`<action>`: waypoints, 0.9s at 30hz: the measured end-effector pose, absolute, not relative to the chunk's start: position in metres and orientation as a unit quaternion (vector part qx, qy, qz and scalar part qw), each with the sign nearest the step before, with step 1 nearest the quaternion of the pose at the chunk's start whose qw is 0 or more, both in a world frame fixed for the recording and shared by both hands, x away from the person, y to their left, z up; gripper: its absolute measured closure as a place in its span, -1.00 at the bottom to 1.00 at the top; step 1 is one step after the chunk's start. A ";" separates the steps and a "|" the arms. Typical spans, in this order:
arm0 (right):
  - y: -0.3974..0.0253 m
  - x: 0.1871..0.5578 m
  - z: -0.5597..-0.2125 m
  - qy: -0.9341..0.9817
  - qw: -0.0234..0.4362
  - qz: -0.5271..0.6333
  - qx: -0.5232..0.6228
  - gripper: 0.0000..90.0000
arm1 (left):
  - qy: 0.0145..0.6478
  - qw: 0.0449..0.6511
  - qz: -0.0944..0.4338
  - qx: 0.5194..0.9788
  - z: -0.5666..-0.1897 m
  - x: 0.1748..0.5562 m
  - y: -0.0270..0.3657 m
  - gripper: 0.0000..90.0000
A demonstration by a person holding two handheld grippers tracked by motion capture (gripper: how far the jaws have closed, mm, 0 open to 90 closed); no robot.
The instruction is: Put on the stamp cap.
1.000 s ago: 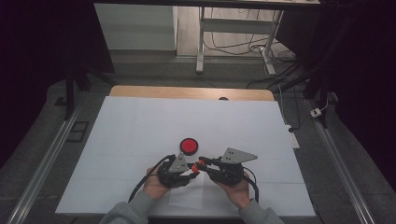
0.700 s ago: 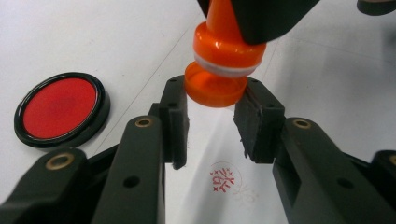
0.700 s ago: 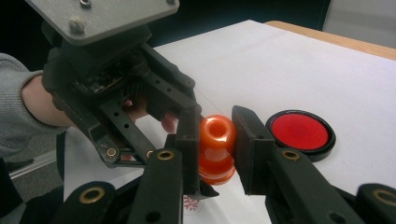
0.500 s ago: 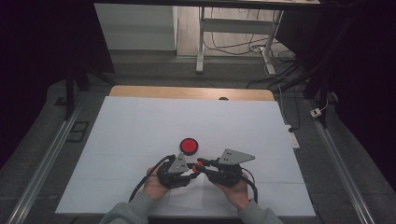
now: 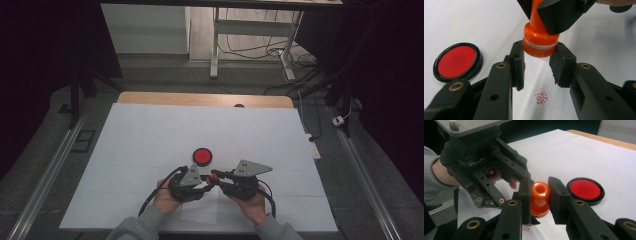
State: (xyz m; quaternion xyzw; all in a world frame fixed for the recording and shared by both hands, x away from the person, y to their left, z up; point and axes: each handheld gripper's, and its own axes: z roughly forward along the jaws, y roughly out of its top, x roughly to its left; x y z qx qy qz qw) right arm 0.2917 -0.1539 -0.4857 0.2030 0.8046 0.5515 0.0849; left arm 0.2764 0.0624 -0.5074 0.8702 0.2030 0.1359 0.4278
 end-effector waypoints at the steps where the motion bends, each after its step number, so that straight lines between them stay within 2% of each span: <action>1: -0.154 0.292 -0.486 0.804 0.085 0.552 0.203 0.60 | 0.203 0.429 0.135 0.870 -0.507 0.276 0.062 0.42; 27: -0.154 0.291 -0.486 0.800 0.086 0.557 0.204 0.60 | 0.197 0.432 0.151 0.867 -0.505 0.273 0.063 0.45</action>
